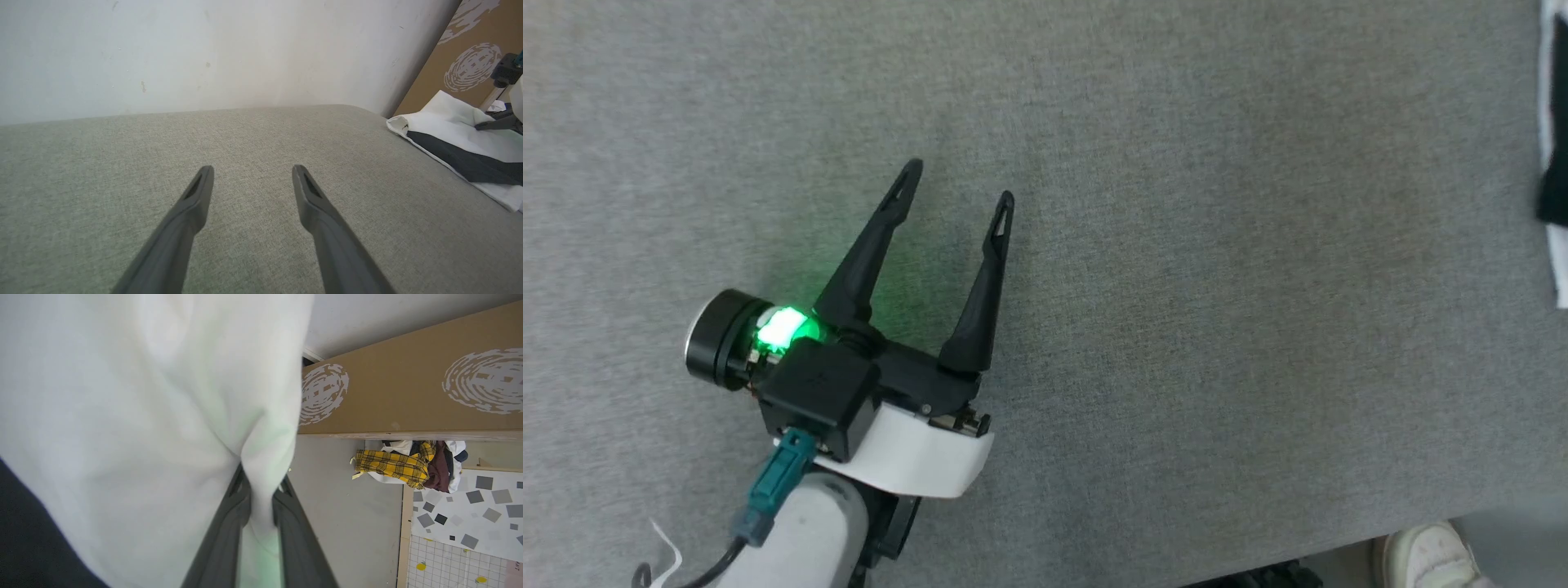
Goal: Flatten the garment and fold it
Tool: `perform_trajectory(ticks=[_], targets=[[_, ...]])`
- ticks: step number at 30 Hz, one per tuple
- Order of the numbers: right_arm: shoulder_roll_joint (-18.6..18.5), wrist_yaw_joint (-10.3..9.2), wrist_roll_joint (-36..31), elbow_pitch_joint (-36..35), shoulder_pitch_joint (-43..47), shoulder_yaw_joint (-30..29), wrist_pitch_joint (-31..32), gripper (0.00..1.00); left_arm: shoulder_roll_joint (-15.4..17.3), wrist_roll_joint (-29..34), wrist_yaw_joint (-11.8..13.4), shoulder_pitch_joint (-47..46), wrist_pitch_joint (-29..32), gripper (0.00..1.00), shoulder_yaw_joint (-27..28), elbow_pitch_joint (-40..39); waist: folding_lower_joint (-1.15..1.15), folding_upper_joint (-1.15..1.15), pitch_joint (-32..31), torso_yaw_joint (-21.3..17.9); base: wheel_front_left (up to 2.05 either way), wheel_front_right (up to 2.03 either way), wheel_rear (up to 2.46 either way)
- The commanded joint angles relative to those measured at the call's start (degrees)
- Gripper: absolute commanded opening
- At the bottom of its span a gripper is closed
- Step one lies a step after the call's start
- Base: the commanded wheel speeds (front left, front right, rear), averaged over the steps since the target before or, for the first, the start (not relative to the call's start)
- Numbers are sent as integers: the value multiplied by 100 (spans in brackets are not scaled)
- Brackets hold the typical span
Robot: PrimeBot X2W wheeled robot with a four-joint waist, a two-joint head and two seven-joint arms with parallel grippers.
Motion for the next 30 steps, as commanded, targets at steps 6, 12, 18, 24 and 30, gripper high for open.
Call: perform_trajectory(ticks=[6,12,18,24,30], targets=[[92,-14,-199,532,-244,-134,-259,0,76,230,18,-179,-63,100,-77,-69,-1,1,296,-48,0,0,0],[131,-14,-412,871,-403,-141,-494,85,61,302,78,-227,-277,100,-84,-39,-1,1,261,-20,0,0,0],[187,-14,-492,1076,-470,-66,-587,100,-73,221,298,-115,-507,100,33,-28,-1,1,-39,47,0,0,0],[227,-14,-437,1083,-338,12,-654,100,-180,16,495,136,-706,100,203,102,-1,1,-555,120,0,0,0],[541,-14,-271,809,2,-134,-978,100,-274,-217,642,490,-999,100,402,309,-1,1,-1319,204,0,0,0]])
